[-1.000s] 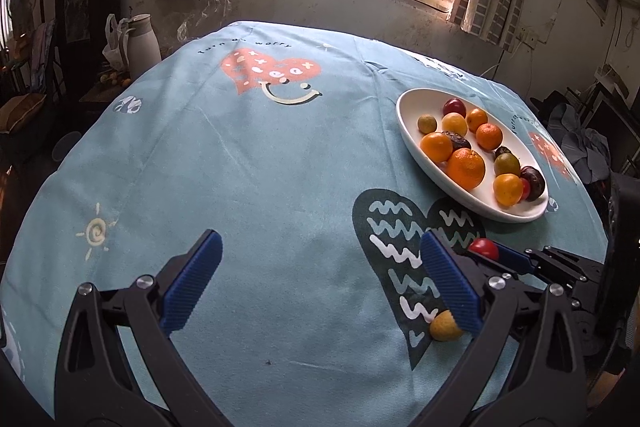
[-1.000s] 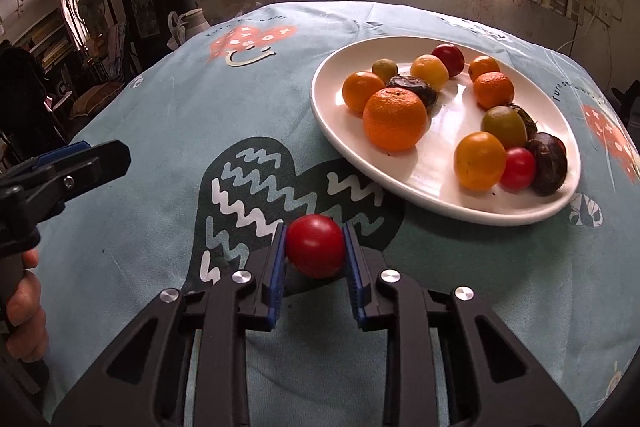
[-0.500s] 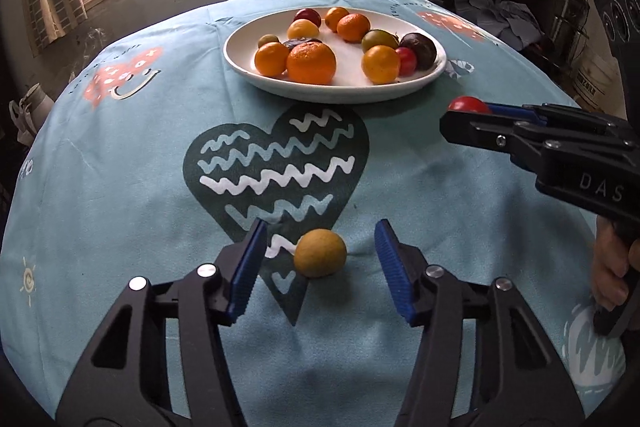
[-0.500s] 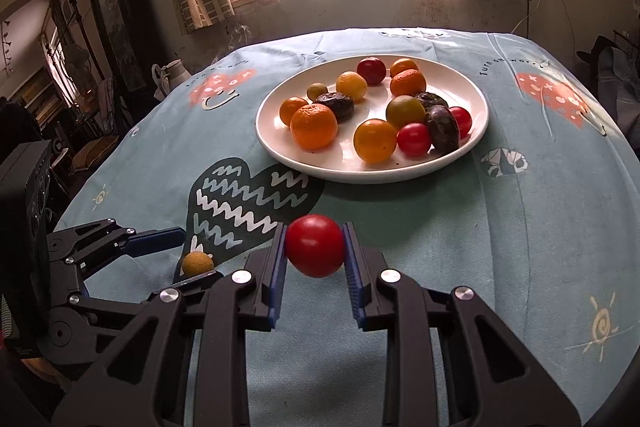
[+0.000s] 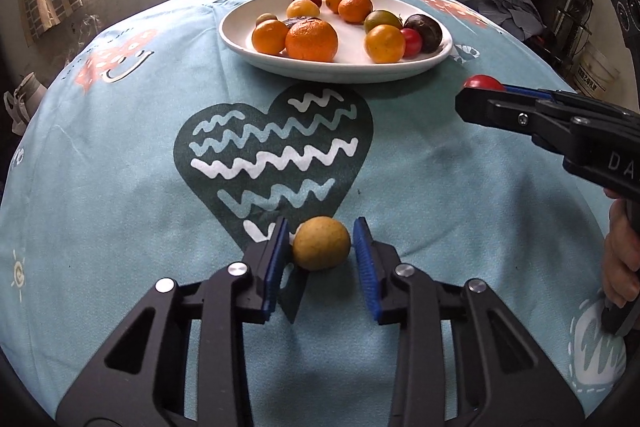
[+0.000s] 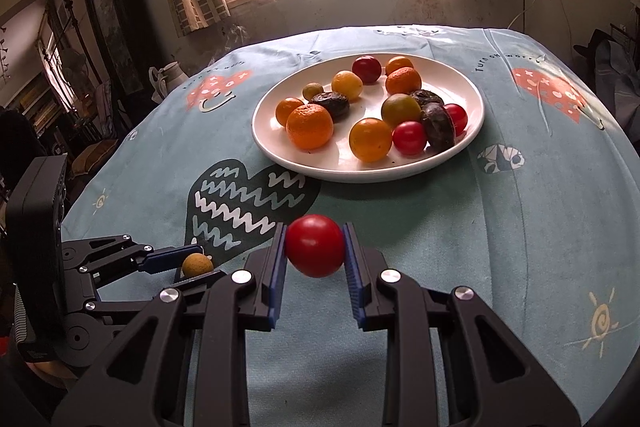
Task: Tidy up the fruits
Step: 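Grasp the last red tomato with the right tool while the left tool grasps a yellow fruit, then lower the tomato and yellow fruit onto the white plate and open both tools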
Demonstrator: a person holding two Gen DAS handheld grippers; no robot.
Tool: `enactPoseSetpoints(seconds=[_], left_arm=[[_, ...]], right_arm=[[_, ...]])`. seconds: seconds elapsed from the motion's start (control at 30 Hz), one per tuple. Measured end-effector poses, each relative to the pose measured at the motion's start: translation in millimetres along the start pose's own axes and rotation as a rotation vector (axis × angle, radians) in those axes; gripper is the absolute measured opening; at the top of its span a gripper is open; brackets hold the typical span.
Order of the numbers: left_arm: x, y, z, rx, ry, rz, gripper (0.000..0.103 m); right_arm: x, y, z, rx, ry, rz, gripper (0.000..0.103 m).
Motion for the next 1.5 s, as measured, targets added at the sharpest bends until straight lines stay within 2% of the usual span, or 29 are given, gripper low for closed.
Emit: enactPoseSetpoints(seconds=[0.4,0.67,0.73,0.83,0.97,1.13,1.3,1.5], left_arm=[[0,-3,0,0.026,0.001,-0.020,0.028],[1,-4,10,0.033,-0.036,-0.027,0.028],[3,-5,16,0.016,-0.056,-0.031,0.028],[11,-7,27,-0.045,-0.074,-0.009,0.028],[45,-4,39,-0.035,-0.098,-0.039,0.028],[116,9,34,-0.027,-0.151,-0.038,0.027],[175,19,-10,-0.007,-0.152,-0.046,0.027],[201,49,-63,0.015,-0.110,0.044,0.027]], right_arm=[[-2,-1,-6,-0.013,0.010,0.001,0.027],[-4,8,-5,0.008,0.004,0.026,0.028],[-4,12,1,0.026,-0.008,0.039,0.028],[1,15,10,0.097,-0.020,0.023,0.028],[27,1,24,0.073,-0.104,0.006,0.028],[75,-31,8,0.007,-0.151,-0.041,0.028],[107,-51,-39,-0.046,-0.117,-0.033,0.028],[112,-52,-90,-0.044,-0.054,0.003,0.028]])
Point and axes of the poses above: each gripper's, at about its wrist camera, not at the fingertips, and z roughly against the way its jaws point, y to its left, x to its top, the point moved 4 cm from there along -z, roughly the way its jaws point, and after that the axes turned 13 degrees about -x, right-handed, at the moved point
